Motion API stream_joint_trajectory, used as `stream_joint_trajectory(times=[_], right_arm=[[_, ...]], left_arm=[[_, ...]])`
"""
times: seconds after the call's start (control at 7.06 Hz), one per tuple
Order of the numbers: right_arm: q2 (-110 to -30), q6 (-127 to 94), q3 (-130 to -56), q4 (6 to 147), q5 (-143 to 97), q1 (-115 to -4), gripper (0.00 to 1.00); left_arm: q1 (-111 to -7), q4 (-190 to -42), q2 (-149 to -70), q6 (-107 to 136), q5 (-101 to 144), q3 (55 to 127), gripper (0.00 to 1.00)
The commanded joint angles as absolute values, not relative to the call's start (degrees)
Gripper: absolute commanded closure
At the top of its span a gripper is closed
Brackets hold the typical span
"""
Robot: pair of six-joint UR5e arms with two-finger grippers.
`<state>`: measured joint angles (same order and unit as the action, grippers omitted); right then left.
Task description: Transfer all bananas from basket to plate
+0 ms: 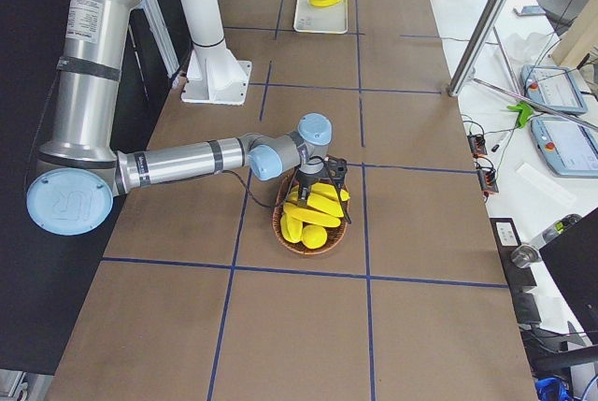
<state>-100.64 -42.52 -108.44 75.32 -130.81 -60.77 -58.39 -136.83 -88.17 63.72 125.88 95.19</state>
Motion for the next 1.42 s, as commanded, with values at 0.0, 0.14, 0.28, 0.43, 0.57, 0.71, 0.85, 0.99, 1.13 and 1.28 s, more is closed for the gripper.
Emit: stream_joint_trajectory(times=[0.0,0.14,0.28,0.43,0.57,0.71,0.85,0.99,1.13,1.28], right_arm=[[-100.63,-42.37,-108.37,75.41,-129.22,-60.64,0.26],[-100.63,-42.19,-108.11,75.41,-128.94,-60.56,0.26],[-100.63,-42.36,-108.11,75.41,-128.94,-60.56,0.36],[-100.63,-42.45,-108.19,75.41,-128.94,-60.64,0.56],[-100.72,-42.45,-108.28,75.32,-128.85,-60.64,0.78],[-100.72,-42.45,-108.54,75.32,-128.85,-60.73,0.92],[-100.72,-42.45,-108.81,75.32,-128.85,-60.82,0.97],[-101.33,-42.45,-110.98,75.32,-128.76,-60.99,0.97],[-101.69,-42.54,-115.36,75.67,-128.93,-63.35,0.97],[-102.39,-42.37,-120.01,76.28,-129.72,-66.24,0.97]], left_arm=[[-58.45,-136.93,-88.16,63.63,125.95,95.19,0.0],[-58.53,-136.93,-88.07,63.55,125.95,95.19,0.0],[-58.45,-136.93,-88.07,63.54,125.95,95.27,0.01],[-58.45,-136.93,-88.07,63.54,125.95,95.36,0.01],[-58.53,-136.93,-87.98,63.54,125.95,95.36,0.01],[-58.54,-136.93,-87.98,63.54,125.95,95.36,0.01],[-58.54,-136.93,-88.07,63.54,125.95,95.27,0.01],[-58.54,-136.85,-88.15,63.54,125.95,95.36,0.01],[-58.45,-136.85,-88.15,63.54,126.03,95.45,0.01],[-58.53,-136.85,-88.15,63.63,126.04,95.54,0.01]])
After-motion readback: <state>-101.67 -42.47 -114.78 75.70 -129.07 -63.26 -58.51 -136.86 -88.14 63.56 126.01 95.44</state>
